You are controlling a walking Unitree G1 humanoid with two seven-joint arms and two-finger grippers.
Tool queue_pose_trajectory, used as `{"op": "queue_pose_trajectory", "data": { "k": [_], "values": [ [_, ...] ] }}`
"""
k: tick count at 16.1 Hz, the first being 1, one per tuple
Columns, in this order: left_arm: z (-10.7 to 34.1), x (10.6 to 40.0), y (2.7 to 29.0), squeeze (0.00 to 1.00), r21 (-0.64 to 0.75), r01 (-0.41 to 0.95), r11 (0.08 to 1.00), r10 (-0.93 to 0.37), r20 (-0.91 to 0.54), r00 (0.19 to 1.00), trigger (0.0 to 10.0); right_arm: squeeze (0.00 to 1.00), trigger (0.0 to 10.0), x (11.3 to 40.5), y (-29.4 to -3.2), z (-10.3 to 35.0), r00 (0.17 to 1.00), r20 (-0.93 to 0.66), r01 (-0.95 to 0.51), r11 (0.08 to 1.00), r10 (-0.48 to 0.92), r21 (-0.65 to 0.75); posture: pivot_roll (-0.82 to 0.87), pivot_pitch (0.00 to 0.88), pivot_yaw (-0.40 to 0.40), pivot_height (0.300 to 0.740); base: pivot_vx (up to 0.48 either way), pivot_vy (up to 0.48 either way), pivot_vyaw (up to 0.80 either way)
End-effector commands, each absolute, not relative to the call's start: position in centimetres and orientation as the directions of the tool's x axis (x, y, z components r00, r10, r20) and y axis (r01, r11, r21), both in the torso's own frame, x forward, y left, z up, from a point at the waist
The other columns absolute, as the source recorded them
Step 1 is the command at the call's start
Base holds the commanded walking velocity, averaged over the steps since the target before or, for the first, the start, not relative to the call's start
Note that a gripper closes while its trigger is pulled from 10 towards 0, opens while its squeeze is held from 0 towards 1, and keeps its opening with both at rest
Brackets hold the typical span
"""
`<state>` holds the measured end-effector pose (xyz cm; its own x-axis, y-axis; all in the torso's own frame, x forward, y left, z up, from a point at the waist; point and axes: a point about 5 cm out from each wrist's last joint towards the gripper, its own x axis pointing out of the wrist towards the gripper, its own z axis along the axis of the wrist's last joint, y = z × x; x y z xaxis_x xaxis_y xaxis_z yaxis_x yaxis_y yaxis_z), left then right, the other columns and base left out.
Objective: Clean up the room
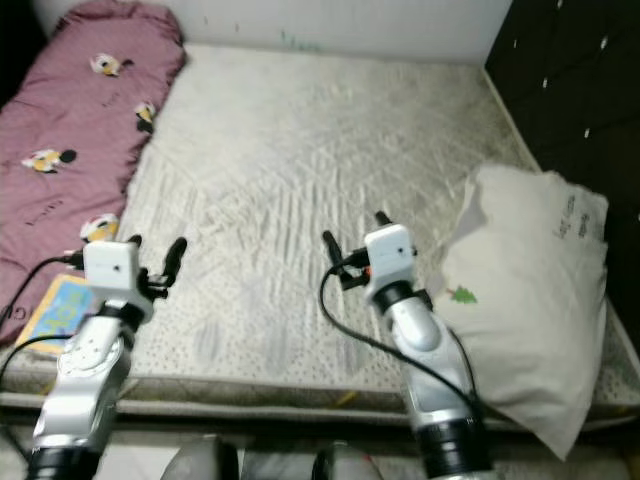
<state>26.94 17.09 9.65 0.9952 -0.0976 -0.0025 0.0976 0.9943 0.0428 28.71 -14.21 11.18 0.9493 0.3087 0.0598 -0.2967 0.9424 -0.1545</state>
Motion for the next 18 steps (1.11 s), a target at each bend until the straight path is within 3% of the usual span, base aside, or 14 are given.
{"op": "queue_pose_trajectory", "data": {
  "k": [1, 3, 16, 18],
  "values": [
    [9.6, 26.9, 16.9, 0.00, 0.056, 0.115, 0.992, -0.115, -0.008, 0.993, 10.0, 0.00, 10.0, 28.7, -14.3, 11.2, 0.951, 0.054, -0.294, 0.943, 0.306, -0.158, 0.01, 0.106, -0.052, 0.740, 0.000, 0.000, 0.00],
    [9.8, 27.0, 16.9, 0.00, 0.064, 0.119, 0.991, -0.119, 0.001, 0.993, 10.0, 0.00, 10.0, 29.0, -14.2, 11.6, 0.949, 0.060, -0.296, 0.941, 0.310, -0.165, 0.01, 0.120, -0.054, 0.740, 0.000, 0.000, -0.61],
    [9.5, 27.1, 17.1, 0.00, 0.080, 0.127, 0.989, -0.127, -0.007, 0.992, 10.0, 0.00, 10.0, 29.1, -14.5, 11.3, 0.954, 0.063, -0.278, 0.944, 0.292, -0.178, 0.01, 0.087, -0.051, 0.740, 0.000, -0.320, 0.00],
    [9.6, 27.1, 17.1, 0.00, 0.077, 0.126, 0.989, -0.126, -0.003, 0.992, 10.0, 0.00, 10.0, 29.1, -14.4, 11.2, 0.953, 0.063, -0.281, 0.943, 0.296, -0.179, 0.01, 0.084, -0.052, 0.740, 0.000, 0.000, 0.00]
  ]
}}
